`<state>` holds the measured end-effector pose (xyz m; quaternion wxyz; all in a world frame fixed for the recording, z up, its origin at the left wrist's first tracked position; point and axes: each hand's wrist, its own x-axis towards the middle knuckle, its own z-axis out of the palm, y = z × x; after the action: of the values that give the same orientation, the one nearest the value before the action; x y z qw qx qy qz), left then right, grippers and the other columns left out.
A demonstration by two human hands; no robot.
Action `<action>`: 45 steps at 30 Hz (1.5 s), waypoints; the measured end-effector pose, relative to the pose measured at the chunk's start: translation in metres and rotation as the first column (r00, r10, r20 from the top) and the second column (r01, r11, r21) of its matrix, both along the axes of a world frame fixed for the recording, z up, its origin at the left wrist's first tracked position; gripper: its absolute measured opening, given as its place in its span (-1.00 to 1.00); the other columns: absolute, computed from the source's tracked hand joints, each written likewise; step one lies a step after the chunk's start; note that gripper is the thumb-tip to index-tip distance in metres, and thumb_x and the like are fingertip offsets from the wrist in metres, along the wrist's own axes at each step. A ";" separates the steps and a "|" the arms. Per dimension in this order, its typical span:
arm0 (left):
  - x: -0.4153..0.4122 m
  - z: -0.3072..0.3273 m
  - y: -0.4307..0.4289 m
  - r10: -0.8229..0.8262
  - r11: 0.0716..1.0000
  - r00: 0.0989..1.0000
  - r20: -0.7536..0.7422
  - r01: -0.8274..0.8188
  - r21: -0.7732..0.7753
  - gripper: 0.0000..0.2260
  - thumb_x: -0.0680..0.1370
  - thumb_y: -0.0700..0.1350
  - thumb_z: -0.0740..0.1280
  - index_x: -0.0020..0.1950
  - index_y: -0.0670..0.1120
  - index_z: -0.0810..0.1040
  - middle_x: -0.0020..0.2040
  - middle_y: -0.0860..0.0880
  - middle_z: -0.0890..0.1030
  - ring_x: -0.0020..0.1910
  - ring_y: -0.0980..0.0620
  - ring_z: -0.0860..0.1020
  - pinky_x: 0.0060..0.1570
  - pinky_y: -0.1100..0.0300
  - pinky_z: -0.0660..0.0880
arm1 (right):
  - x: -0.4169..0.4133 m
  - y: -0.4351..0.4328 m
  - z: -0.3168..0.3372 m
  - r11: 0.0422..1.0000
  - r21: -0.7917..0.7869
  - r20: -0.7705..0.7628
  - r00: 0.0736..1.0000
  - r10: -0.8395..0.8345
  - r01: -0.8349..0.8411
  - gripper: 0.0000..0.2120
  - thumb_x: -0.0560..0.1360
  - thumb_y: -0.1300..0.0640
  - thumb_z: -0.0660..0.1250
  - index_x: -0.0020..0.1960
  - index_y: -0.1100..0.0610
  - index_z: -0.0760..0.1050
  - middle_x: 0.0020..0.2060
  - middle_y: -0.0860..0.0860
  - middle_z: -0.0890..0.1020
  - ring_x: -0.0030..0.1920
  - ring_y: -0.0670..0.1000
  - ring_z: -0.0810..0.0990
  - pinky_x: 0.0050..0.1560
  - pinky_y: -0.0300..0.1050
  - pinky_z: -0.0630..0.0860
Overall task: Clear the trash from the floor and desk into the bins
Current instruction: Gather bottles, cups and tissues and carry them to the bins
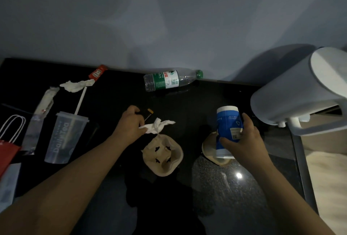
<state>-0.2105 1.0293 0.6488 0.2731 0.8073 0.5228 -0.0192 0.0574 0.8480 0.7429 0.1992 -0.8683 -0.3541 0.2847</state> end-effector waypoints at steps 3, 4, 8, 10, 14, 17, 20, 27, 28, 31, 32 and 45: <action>-0.019 0.001 -0.007 0.068 0.998 0.997 -0.043 -0.068 0.009 -0.86 0.43 -0.11 0.46 -0.14 -0.18 0.62 0.26 -0.14 0.38 0.14 -0.06 0.44 0.11 0.12 0.44 | -0.001 -0.001 0.000 1.000 -0.001 0.002 1.000 0.001 -0.001 -0.06 0.36 0.03 0.50 0.55 0.02 -0.01 0.40 0.13 0.30 0.34 0.15 0.36 0.22 0.08 0.40; -0.023 0.001 -0.010 0.090 0.996 0.994 -0.058 -0.090 -0.002 -0.82 0.42 -0.10 0.47 -0.10 -0.19 0.60 0.22 -0.15 0.39 0.09 -0.06 0.46 0.07 0.10 0.47 | -0.003 -0.002 0.000 1.000 -0.001 0.002 1.000 0.002 -0.002 -0.06 0.36 0.03 0.50 0.55 0.02 -0.01 0.40 0.14 0.30 0.34 0.15 0.36 0.22 0.08 0.40; -0.017 0.009 -0.012 0.125 0.991 0.989 -0.076 -0.128 -0.033 -0.48 0.36 0.07 0.52 0.16 -0.17 0.44 0.16 -0.16 0.41 0.08 -0.11 0.46 -0.03 0.09 0.46 | -0.010 -0.003 0.000 1.000 -0.008 0.005 1.000 0.014 -0.014 -0.05 0.36 0.03 0.50 0.55 0.01 -0.02 0.39 0.14 0.30 0.33 0.15 0.37 0.20 0.08 0.42; -0.002 0.015 -0.009 0.133 0.990 0.982 -0.133 -0.139 -0.037 -0.36 0.37 0.13 0.49 0.30 -0.15 0.37 0.21 -0.17 0.41 0.15 -0.12 0.44 0.03 0.07 0.47 | -0.012 -0.004 0.001 1.000 -0.003 0.005 1.000 0.012 -0.012 -0.05 0.35 0.04 0.50 0.55 0.00 -0.02 0.39 0.13 0.30 0.32 0.14 0.37 0.19 0.07 0.43; 0.029 0.022 -0.006 0.113 0.991 0.964 -0.240 -0.127 -0.044 -0.42 0.45 0.05 0.44 0.35 -0.17 0.34 0.28 -0.20 0.39 0.23 -0.15 0.42 0.15 0.02 0.46 | -0.012 -0.009 0.006 1.000 0.018 0.014 1.000 -0.002 0.001 -0.04 0.34 0.05 0.51 0.55 0.00 -0.01 0.39 0.12 0.31 0.31 0.12 0.38 0.19 0.06 0.44; 0.034 0.023 -0.006 0.152 0.965 0.954 -0.256 -0.200 -0.169 -0.50 0.51 -0.01 0.39 0.33 -0.22 0.35 0.27 -0.23 0.42 0.22 -0.15 0.46 0.16 0.00 0.47 | -0.010 -0.014 0.009 1.000 0.025 0.031 0.999 -0.009 0.008 -0.04 0.34 0.05 0.51 0.55 0.01 -0.01 0.40 0.12 0.30 0.31 0.13 0.38 0.16 0.04 0.44; 0.025 0.024 -0.007 0.244 0.915 0.947 -0.211 -0.297 -0.272 -0.59 0.56 -0.05 0.32 0.30 -0.27 0.41 0.25 -0.24 0.49 0.21 -0.15 0.49 0.19 0.02 0.45 | -0.007 -0.018 0.011 1.000 0.024 0.041 0.999 -0.016 0.015 -0.04 0.34 0.04 0.51 0.55 0.02 -0.01 0.41 0.13 0.30 0.32 0.14 0.38 0.15 0.02 0.41; -0.008 0.028 -0.017 0.350 0.870 0.933 0.081 -0.291 -0.398 -0.70 0.58 -0.14 0.25 0.29 -0.20 0.39 0.21 -0.19 0.50 0.08 -0.05 0.48 -0.04 0.14 0.41 | -0.011 -0.023 0.011 0.999 0.046 0.026 1.000 -0.016 0.015 -0.04 0.34 0.04 0.51 0.55 0.04 0.00 0.40 0.14 0.31 0.31 0.14 0.39 0.14 0.03 0.42; -0.007 0.027 -0.023 0.330 0.867 0.941 0.073 -0.272 -0.417 -0.71 0.58 -0.15 0.24 0.28 -0.19 0.38 0.19 -0.18 0.50 0.04 -0.03 0.48 -0.07 0.15 0.41 | -0.012 -0.023 0.011 0.999 0.048 0.020 1.000 -0.016 0.015 -0.04 0.34 0.05 0.51 0.55 0.04 0.01 0.40 0.14 0.31 0.31 0.14 0.39 0.13 0.01 0.42; 0.001 0.026 -0.042 0.282 0.850 0.959 0.005 -0.247 -0.466 -0.67 0.56 -0.14 0.25 0.30 -0.18 0.34 0.13 -0.14 0.49 -0.02 0.00 0.47 -0.20 0.18 0.40 | -0.018 -0.025 0.011 0.999 0.047 0.000 1.000 -0.011 0.011 -0.05 0.35 0.05 0.51 0.55 0.03 0.00 0.40 0.14 0.30 0.32 0.14 0.38 0.15 0.04 0.42; 0.004 0.025 -0.048 0.275 0.842 0.961 -0.011 -0.247 -0.481 -0.64 0.55 -0.13 0.26 0.31 -0.18 0.32 0.10 -0.12 0.47 -0.02 0.00 0.47 -0.22 0.18 0.40 | -0.020 -0.026 0.011 0.999 0.049 -0.002 1.000 -0.010 0.010 -0.05 0.35 0.05 0.51 0.55 0.03 0.00 0.41 0.14 0.30 0.33 0.14 0.37 0.17 0.04 0.42; 0.039 0.019 -0.080 0.252 0.882 0.965 -0.075 -0.261 -0.392 -0.28 0.27 0.15 0.52 0.29 -0.08 0.30 0.16 -0.05 0.48 0.06 0.00 0.53 0.02 0.04 0.56 | -0.012 -0.057 0.011 0.998 0.046 0.009 0.999 -0.052 0.052 -0.05 0.34 0.03 0.51 0.55 0.03 0.01 0.40 0.11 0.32 0.31 0.12 0.40 0.12 -0.04 0.41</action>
<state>-0.1720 0.9494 0.6678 0.4262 0.6581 0.6129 -0.0978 0.0456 0.7906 0.7542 0.2246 -0.8738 -0.3388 0.2670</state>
